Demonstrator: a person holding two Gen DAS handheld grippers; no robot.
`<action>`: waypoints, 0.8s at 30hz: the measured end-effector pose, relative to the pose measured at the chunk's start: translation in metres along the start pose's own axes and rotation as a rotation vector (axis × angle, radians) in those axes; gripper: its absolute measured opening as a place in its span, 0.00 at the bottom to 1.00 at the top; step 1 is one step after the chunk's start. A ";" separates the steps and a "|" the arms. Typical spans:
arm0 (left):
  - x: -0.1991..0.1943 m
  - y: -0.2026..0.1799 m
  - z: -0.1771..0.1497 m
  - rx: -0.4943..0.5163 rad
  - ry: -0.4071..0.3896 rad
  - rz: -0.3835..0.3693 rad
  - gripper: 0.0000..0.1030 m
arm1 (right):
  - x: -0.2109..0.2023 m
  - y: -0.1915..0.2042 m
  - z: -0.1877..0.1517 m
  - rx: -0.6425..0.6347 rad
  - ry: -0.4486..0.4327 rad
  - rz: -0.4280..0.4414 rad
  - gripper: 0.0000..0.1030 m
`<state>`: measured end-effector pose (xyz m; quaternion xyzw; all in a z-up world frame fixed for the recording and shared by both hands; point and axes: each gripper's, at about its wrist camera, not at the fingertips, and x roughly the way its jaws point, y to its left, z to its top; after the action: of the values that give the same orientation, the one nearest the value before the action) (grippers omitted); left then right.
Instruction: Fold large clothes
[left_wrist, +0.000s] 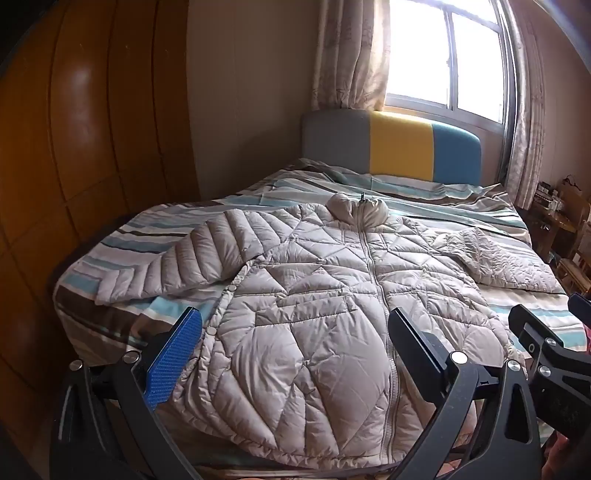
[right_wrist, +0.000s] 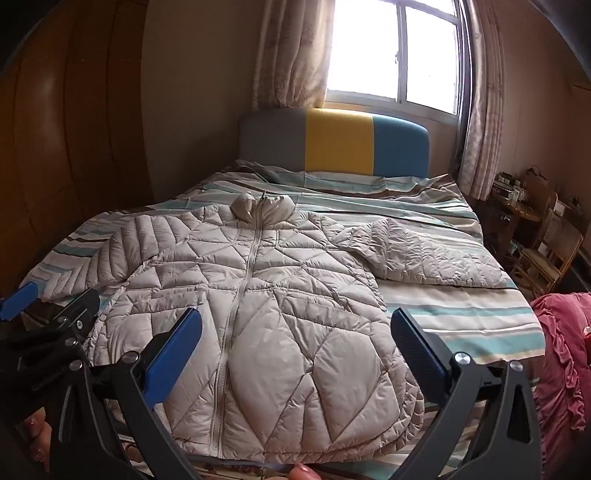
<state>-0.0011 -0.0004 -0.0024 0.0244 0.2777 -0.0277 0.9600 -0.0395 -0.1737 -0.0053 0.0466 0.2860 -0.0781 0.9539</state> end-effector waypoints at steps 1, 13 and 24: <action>0.000 0.000 0.000 0.001 0.001 0.002 0.97 | 0.000 0.000 -0.001 -0.001 -0.001 0.000 0.98; 0.004 0.000 -0.001 0.003 0.006 -0.008 0.97 | 0.004 -0.003 -0.005 0.000 0.005 -0.003 0.98; 0.005 0.000 -0.002 0.001 0.017 -0.014 0.97 | 0.005 -0.004 -0.007 0.003 0.007 -0.002 0.98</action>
<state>0.0018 -0.0004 -0.0068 0.0231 0.2861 -0.0343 0.9573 -0.0404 -0.1776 -0.0143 0.0479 0.2892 -0.0793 0.9528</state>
